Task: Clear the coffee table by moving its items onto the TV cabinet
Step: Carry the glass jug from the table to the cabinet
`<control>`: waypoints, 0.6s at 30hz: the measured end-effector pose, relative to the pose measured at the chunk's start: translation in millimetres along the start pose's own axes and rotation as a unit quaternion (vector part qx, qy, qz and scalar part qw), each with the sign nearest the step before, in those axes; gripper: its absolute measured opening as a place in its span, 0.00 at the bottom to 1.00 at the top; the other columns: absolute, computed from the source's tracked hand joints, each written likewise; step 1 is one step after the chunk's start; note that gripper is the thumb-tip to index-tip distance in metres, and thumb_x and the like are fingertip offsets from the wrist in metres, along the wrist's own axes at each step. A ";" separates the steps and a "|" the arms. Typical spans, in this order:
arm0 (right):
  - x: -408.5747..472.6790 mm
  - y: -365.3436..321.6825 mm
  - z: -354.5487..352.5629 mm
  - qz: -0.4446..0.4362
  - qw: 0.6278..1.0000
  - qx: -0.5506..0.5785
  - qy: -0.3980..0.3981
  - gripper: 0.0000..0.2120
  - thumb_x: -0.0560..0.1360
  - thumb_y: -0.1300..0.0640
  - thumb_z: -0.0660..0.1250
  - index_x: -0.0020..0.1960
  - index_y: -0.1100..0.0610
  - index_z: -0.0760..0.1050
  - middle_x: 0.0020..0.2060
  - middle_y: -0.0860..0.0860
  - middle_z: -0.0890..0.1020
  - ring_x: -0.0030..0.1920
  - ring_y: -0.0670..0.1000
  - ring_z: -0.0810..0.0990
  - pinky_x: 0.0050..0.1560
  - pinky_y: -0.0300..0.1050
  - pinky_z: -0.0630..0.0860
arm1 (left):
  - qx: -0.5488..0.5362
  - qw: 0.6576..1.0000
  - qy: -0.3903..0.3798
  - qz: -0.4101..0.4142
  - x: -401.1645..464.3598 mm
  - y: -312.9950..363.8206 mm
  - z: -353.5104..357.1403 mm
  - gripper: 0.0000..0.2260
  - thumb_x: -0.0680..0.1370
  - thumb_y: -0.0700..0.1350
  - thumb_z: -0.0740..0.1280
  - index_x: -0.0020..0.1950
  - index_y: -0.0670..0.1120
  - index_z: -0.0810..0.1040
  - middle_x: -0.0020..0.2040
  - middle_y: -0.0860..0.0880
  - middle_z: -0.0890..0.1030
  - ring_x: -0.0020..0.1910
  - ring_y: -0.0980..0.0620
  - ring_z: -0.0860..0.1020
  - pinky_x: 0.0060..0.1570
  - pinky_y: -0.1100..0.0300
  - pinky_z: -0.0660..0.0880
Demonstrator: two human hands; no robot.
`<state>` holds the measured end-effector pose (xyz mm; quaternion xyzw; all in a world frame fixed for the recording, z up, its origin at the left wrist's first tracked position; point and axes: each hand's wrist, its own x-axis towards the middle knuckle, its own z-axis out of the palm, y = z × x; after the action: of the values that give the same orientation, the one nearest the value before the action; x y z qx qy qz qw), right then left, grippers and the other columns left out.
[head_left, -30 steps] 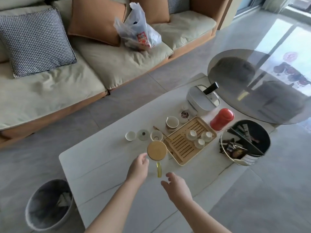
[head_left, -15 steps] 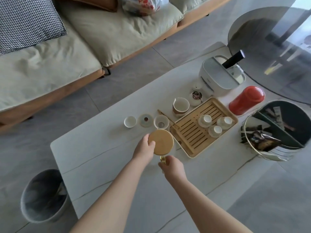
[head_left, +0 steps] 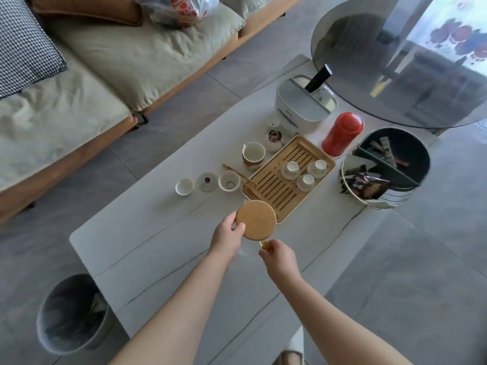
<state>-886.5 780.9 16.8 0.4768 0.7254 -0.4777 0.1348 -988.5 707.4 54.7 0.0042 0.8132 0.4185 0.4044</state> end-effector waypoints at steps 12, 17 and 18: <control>-115.7 99.7 -108.7 0.052 0.966 0.149 0.206 0.11 0.73 0.62 0.67 0.55 0.59 0.81 0.51 0.55 0.84 0.51 0.50 0.80 0.44 0.30 0.66 | 0.014 0.981 -0.163 0.105 -119.0 39.0 112.5 0.20 0.79 0.43 0.63 0.70 0.49 0.68 0.54 0.57 0.75 0.48 0.62 0.73 0.52 0.62 0.67; -170.0 168.1 -145.3 0.080 0.943 0.158 0.282 0.11 0.72 0.63 0.68 0.54 0.60 0.81 0.50 0.56 0.84 0.52 0.54 0.81 0.50 0.37 0.70 | 0.039 0.964 -0.246 0.093 -164.1 41.0 186.8 0.13 0.77 0.38 0.65 0.60 0.46 0.70 0.54 0.49 0.77 0.48 0.57 0.76 0.49 0.60 0.72; -182.0 183.3 -151.1 0.090 0.939 0.155 0.293 0.11 0.72 0.62 0.68 0.54 0.60 0.81 0.51 0.56 0.84 0.52 0.54 0.81 0.51 0.38 0.70 | 0.052 0.961 -0.254 0.092 -175.1 40.0 202.2 0.13 0.76 0.39 0.66 0.59 0.46 0.70 0.55 0.46 0.77 0.50 0.54 0.76 0.50 0.58 0.73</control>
<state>-604.3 818.9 108.5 0.6740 0.6037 -0.4094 -0.1168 -750.3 809.9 131.3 0.2063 0.7002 0.3962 0.5570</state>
